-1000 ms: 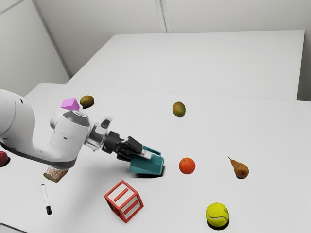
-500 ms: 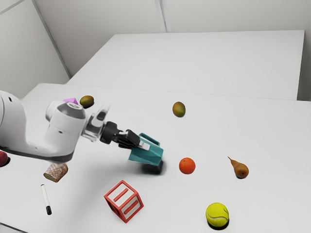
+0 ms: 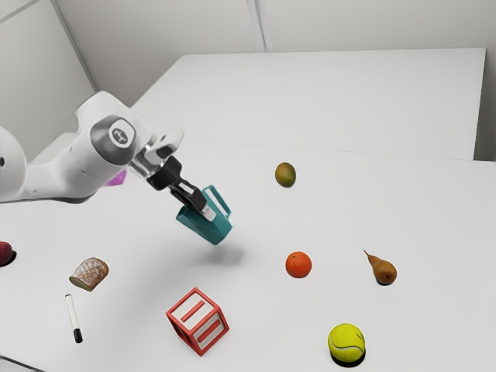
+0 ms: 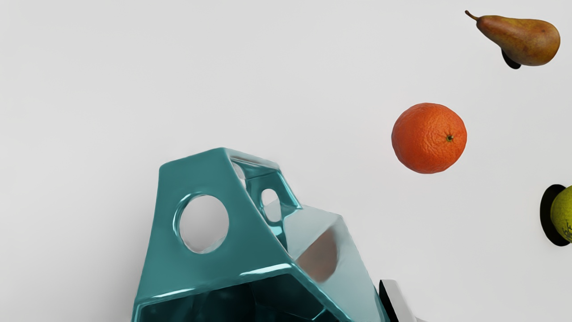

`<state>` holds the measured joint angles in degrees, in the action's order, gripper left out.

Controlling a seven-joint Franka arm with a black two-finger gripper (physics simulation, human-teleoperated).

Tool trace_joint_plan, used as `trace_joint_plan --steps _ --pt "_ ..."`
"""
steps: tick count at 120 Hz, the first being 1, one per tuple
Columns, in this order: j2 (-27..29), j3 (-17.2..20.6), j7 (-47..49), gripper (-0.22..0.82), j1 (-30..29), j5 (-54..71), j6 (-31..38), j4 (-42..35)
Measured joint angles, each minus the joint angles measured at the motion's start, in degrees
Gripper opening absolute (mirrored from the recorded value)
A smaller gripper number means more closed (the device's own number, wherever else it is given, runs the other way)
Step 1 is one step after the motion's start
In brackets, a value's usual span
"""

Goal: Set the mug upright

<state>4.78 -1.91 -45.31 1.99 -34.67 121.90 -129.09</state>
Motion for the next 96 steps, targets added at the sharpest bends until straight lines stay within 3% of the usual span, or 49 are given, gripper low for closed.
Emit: trace_joint_plan --steps 43,96 --pt "0.42 0.48 16.97 -0.14 0.33 24.52 -0.28 1.01" --pt "0.39 1.29 31.63 -0.14 0.91 37.39 9.38 -3.31"
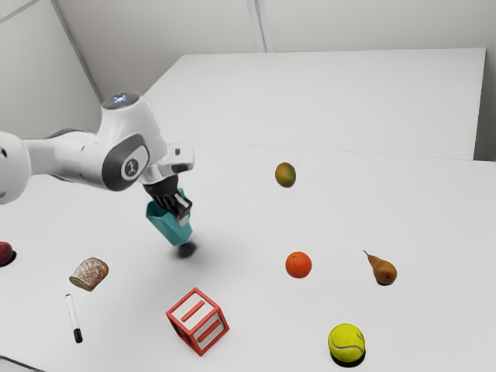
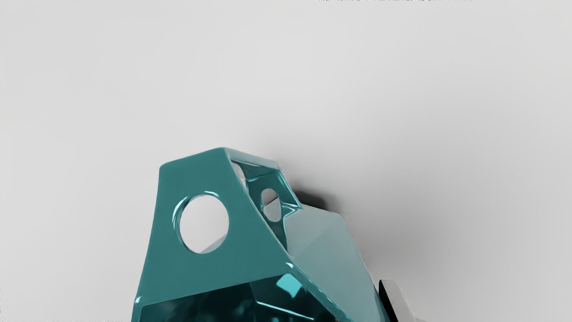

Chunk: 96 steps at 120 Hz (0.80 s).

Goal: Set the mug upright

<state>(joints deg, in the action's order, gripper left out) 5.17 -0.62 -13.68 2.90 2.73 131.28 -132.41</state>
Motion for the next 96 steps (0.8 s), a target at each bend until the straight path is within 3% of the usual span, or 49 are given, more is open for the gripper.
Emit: trace_joint_plan --steps 96 --pt "-3.00 -0.01 13.56 -0.14 0.35 5.74 4.04 -2.86"
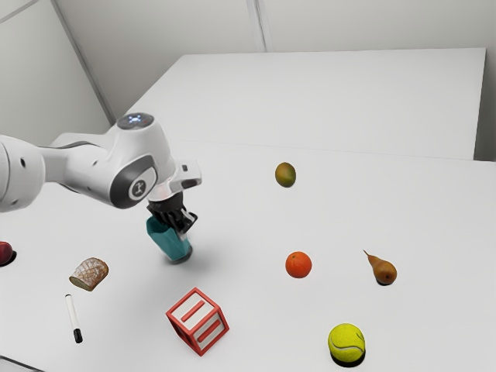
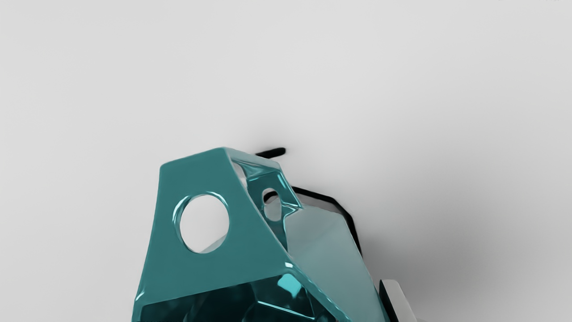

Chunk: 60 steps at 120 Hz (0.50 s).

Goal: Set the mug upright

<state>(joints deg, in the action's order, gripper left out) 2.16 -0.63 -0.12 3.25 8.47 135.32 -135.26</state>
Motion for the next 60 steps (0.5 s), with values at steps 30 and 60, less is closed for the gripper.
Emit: trace_joint_plan --steps 30,60 --pt "-0.83 0.01 1.85 -0.15 -0.08 0.20 0.87 0.02" --pt "-1.03 0.02 2.88 -0.04 -0.01 0.05 1.10 -0.02"
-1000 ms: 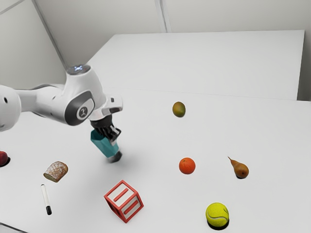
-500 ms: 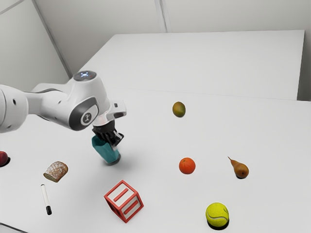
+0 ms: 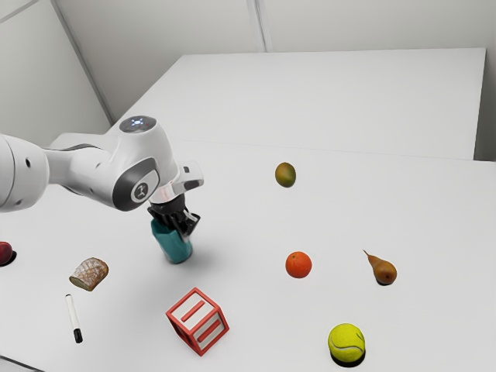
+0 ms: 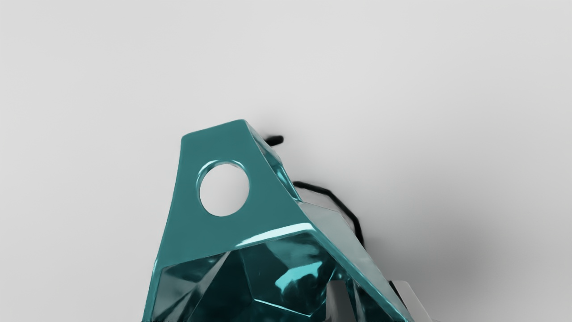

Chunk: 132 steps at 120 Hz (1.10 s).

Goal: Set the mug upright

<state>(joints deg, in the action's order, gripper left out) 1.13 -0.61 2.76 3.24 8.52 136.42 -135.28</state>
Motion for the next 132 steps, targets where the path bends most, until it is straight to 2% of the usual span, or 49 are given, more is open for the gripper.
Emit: trace_joint_plan --steps 16,40,56,88,132 --pt "0.50 0.00 0.33 0.08 0.10 -0.06 0.03 0.05" --pt "2.04 0.00 0.67 0.36 0.24 -0.41 -0.10 0.16" --pt "3.39 0.00 0.78 0.46 0.20 -0.77 -0.74 0.56" --pt "4.99 0.13 0.91 0.55 0.29 -2.65 -6.42 4.33" --pt "4.73 0.59 1.08 0.58 0.51 -6.60 -22.26 16.62"
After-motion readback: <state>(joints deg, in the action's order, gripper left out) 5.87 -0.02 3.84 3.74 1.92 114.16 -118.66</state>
